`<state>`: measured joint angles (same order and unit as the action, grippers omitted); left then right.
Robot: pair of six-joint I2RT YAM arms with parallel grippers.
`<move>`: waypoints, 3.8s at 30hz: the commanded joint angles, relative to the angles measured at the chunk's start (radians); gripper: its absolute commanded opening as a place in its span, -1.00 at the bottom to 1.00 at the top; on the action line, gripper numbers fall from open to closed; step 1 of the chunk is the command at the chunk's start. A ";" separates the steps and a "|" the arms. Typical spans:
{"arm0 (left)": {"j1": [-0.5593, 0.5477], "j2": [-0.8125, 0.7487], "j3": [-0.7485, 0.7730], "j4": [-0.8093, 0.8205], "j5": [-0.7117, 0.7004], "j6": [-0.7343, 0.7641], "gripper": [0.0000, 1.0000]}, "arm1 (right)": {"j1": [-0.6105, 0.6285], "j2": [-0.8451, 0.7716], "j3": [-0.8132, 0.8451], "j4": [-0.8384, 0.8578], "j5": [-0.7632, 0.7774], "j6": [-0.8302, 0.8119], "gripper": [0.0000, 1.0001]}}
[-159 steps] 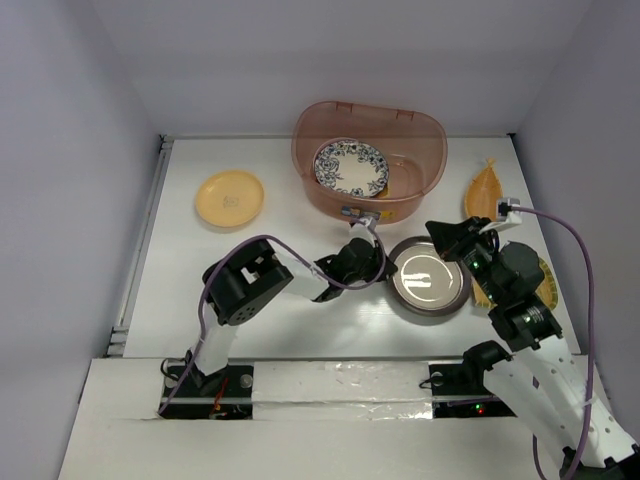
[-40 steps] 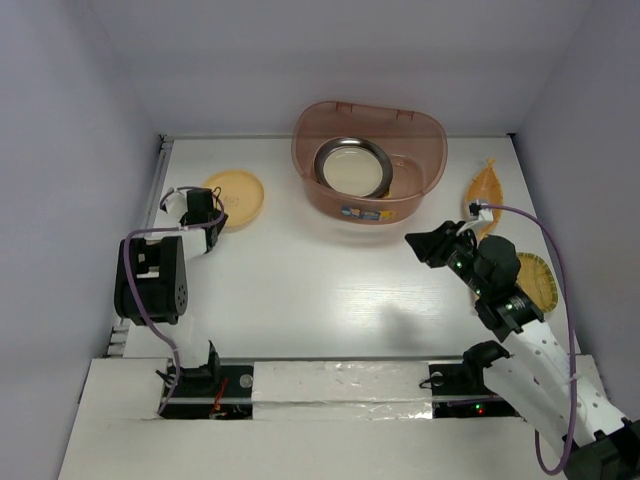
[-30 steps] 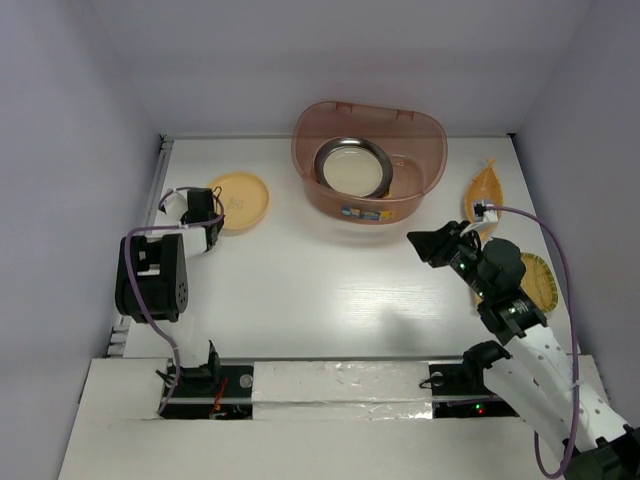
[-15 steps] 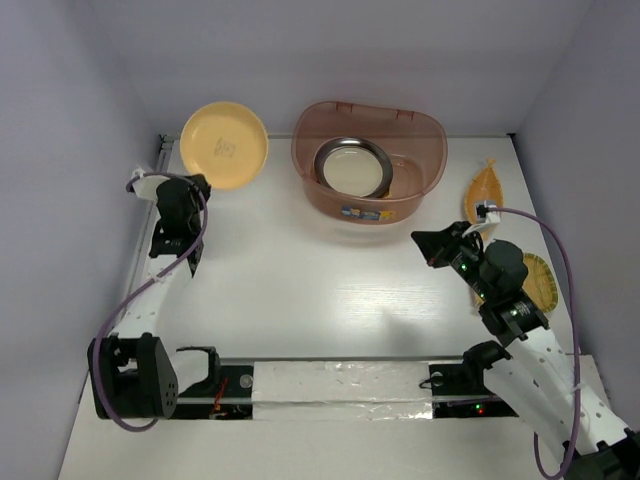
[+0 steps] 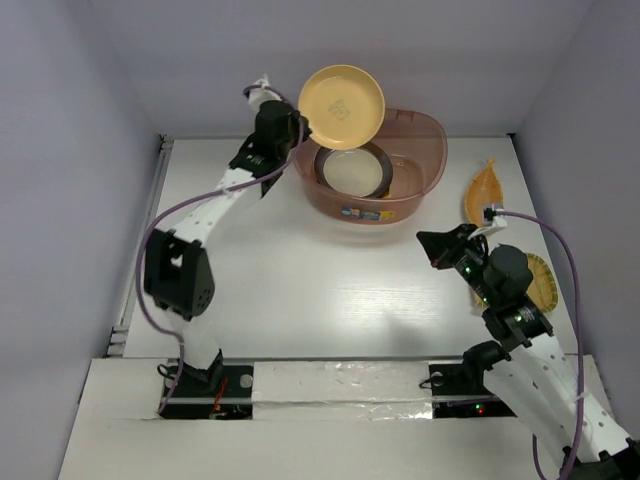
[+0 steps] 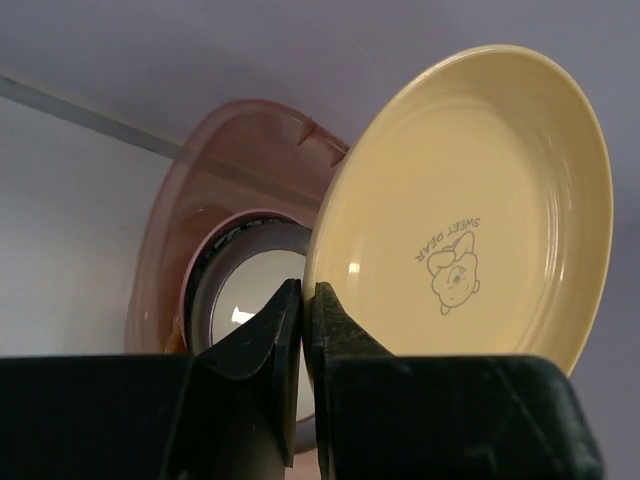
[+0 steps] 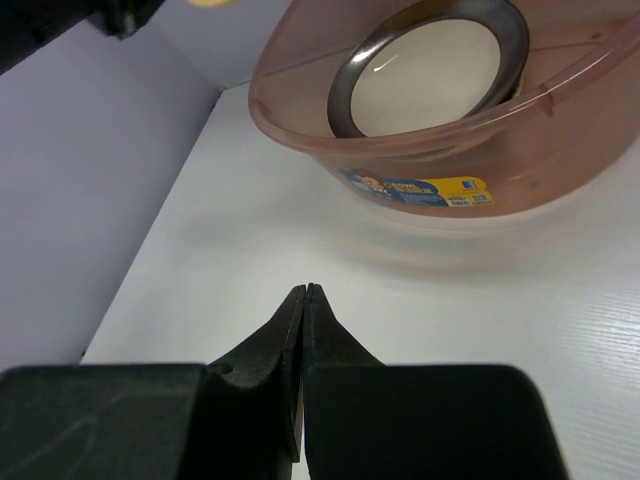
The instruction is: Place the plates into the plastic bin on the countertop
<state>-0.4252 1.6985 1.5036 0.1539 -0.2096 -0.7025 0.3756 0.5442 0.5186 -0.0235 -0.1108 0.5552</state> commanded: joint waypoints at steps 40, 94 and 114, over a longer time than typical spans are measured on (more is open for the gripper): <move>-0.317 -0.362 -0.366 0.283 -0.142 0.285 -0.32 | -0.044 0.204 0.201 -0.105 0.494 0.032 -1.00; -0.708 -0.984 -1.046 0.193 -0.198 0.239 -0.29 | -0.721 1.329 0.796 -0.564 0.062 0.115 0.01; -0.708 -1.016 -1.076 0.207 -0.252 0.235 -0.30 | -0.721 0.934 0.598 -0.173 0.088 0.158 -1.00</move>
<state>-1.1313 0.7033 0.4492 0.3313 -0.4408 -0.4725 -0.3458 1.6497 1.1164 -0.4049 -0.0406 0.7151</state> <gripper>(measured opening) 0.352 0.142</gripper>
